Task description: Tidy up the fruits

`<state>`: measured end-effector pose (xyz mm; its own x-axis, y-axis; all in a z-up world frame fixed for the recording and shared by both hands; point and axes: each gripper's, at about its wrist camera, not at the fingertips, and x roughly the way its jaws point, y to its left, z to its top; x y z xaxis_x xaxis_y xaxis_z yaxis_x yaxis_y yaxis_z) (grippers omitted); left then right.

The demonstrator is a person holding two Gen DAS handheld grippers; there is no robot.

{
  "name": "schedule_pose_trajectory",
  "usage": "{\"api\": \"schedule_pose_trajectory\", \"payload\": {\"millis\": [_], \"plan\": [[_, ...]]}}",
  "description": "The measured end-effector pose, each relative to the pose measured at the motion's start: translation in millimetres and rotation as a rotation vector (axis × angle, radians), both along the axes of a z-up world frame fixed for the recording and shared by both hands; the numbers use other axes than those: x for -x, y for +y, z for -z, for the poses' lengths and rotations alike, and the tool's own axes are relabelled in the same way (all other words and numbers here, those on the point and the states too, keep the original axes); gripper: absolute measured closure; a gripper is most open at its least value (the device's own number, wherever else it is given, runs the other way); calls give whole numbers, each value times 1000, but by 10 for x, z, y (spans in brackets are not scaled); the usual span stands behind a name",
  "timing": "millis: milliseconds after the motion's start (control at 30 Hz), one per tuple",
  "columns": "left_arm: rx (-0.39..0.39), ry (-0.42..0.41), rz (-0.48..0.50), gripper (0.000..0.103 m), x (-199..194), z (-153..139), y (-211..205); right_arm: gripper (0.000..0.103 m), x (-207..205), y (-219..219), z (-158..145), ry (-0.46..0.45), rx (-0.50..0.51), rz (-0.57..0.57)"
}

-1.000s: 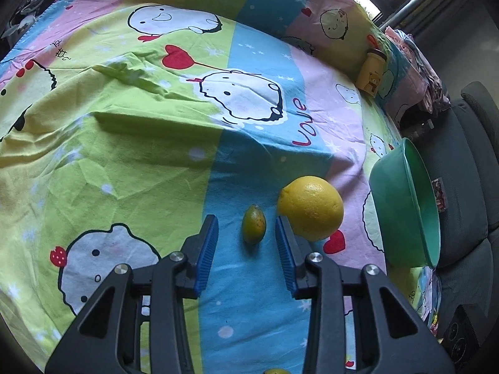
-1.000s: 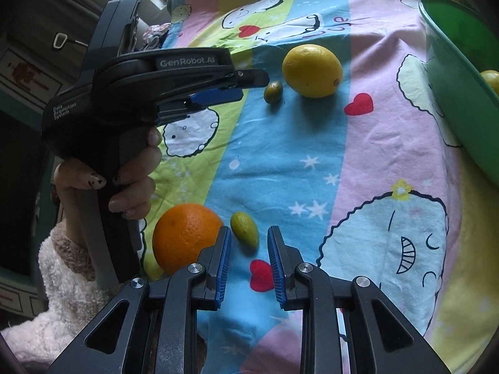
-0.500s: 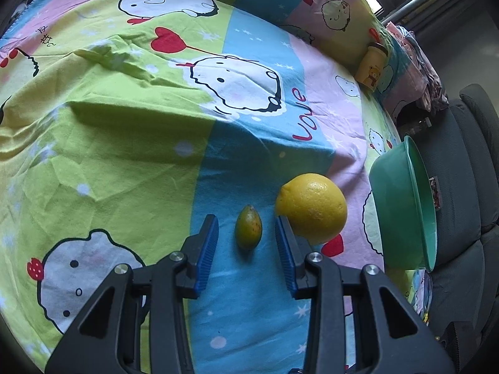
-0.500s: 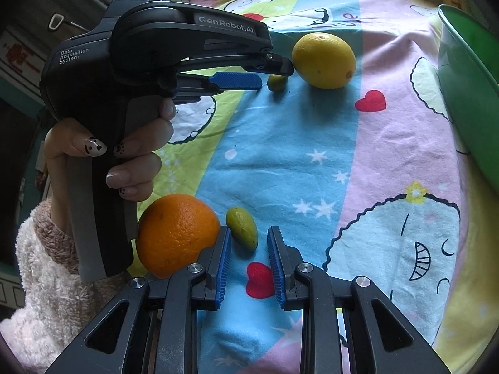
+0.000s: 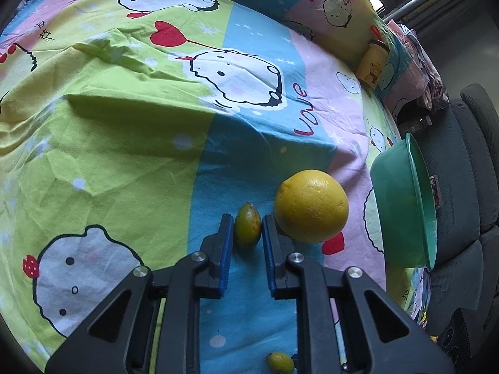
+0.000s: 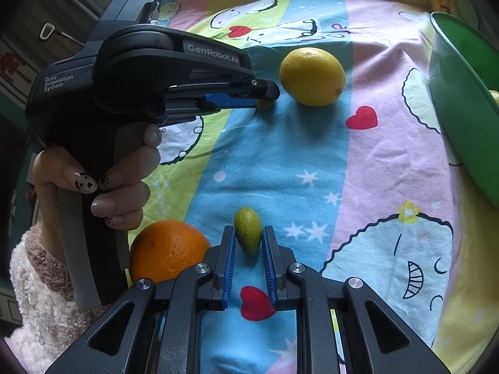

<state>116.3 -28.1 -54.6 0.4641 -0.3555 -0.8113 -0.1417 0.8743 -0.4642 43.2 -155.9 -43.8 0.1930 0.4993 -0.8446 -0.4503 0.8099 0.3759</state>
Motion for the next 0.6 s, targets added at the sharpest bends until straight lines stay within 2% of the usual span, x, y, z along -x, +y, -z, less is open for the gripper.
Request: {"api": "schedule_pose_trajectory", "payload": {"millis": [333,600], "plan": [[-43,-59,9,85,122,-201,-61,84,-197,13,-69,18,-76,44],[-52,-110,20,85,232,-343,-89,85,-330,-286,-75,13,-153,98]]}}
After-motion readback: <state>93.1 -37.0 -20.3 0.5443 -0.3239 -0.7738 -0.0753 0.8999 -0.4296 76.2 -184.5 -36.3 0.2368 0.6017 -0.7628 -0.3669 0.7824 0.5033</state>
